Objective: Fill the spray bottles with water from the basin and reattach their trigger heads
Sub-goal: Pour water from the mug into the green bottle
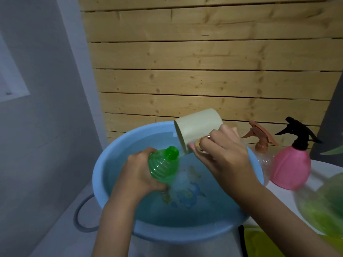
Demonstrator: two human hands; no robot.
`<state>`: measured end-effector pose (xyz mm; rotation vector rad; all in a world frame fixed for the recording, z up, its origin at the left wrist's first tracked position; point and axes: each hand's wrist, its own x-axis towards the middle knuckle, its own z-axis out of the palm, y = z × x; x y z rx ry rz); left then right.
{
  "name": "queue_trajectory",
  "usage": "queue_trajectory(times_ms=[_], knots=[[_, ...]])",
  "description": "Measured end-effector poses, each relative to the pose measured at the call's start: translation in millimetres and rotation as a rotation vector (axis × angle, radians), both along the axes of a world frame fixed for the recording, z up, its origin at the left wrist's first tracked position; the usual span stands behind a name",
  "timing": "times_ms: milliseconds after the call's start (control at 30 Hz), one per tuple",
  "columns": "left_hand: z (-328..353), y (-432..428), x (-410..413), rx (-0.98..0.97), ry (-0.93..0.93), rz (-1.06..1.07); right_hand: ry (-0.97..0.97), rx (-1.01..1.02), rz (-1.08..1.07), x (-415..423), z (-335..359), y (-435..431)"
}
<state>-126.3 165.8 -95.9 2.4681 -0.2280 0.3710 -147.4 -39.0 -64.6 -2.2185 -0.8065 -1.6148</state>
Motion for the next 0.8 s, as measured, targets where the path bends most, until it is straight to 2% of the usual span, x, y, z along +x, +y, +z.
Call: queue_trajectory(times_ms=[133, 267, 567, 700, 800], knots=[[5, -4, -4, -0.043, -0.092, 0.018, 0.102, -0.011, -0.022, 24, 12, -6], [10, -6, -8, -0.138, -0.156, 0.044, 0.217, -0.11, -0.043, 57, 14, -7], [24, -11, -19, -0.206, -0.331, 0.253, 0.332, -0.272, -0.164, 84, -13, 7], [26, -12, -22, -0.183, -0.34, 0.299, 0.461, -0.196, -0.162, 83, -19, 4], [28, -13, -23, -0.194, -0.342, 0.308, 0.619, -0.011, -0.171, 84, -27, 0]])
